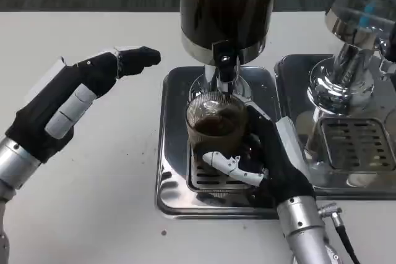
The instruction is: Grasp the cup under the faucet to collect the drink, then remove the cup.
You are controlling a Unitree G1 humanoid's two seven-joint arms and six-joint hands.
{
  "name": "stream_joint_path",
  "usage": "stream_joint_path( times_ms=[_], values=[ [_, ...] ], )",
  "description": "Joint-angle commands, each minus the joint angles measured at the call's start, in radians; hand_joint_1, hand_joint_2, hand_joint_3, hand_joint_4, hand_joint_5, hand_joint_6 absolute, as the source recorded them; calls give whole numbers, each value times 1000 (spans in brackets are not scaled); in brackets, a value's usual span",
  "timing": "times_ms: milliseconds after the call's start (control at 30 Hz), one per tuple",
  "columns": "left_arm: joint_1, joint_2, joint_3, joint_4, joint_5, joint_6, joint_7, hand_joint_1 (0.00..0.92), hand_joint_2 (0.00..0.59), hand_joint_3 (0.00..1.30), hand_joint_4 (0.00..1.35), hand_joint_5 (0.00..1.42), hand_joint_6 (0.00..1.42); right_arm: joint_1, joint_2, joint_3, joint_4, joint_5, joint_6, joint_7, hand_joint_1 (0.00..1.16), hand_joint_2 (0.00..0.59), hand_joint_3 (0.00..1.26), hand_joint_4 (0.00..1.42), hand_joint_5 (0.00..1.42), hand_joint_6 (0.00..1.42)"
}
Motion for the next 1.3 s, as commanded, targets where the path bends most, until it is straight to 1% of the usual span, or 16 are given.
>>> stream_joint_path(
  times_ms=[33, 300, 400, 633, 767, 1000, 1033, 1167, 1267, 1300],
  values=[
    [11, 11, 4, -10, 10, 6, 8, 0, 151, 340, 251, 179, 161, 30, 8, 13, 38, -25, 4, -44, 705, 209, 331, 470, 613, 971],
    [12, 13, 4, -10, 12, 0, 11, 0, 167, 328, 252, 190, 173, 26, 19, 28, 77, -86, -30, -182, 713, 221, 411, 537, 696, 1070],
    [14, 14, 5, -10, 12, -1, 12, 0, 169, 327, 252, 190, 174, 31, 19, 36, 82, -116, -42, -245, 711, 218, 434, 569, 726, 1095],
    [17, 10, 4, -15, 11, -1, 12, 0, 179, 326, 255, 199, 175, 34, 17, 48, 100, -148, -75, -337, 724, 214, 497, 638, 801, 1170],
    [15, 8, 3, -14, 11, -1, 12, 0, 181, 321, 261, 200, 175, 47, 14, 50, 93, -172, -99, -404, 732, 213, 534, 677, 844, 1198],
    [8, 5, -1, -7, 12, -1, 9, 0, 183, 318, 265, 201, 175, 64, 10, 51, 85, -194, -129, -481, 742, 217, 579, 723, 902, 1251],
    [7, 4, -1, -6, 12, -1, 9, 0, 184, 318, 265, 201, 175, 66, 10, 51, 83, -196, -132, -489, 747, 211, 590, 727, 908, 1256],
    [3, 1, -2, -1, 12, -2, 8, 0, 190, 318, 265, 201, 175, 87, 3, 48, 52, -205, -149, -529, 752, 208, 597, 744, 929, 1274],
    [1, -3, -4, 4, 12, -3, 7, 0, 193, 317, 265, 201, 176, 113, -6, 40, 10, -206, -160, -546, 795, 200, 593, 731, 941, 1283],
    [0, -4, -4, 4, 13, -3, 7, 0, 194, 317, 265, 201, 176, 121, -8, 37, -3, -204, -162, -548, 810, 188, 593, 728, 940, 1283]
  ],
)
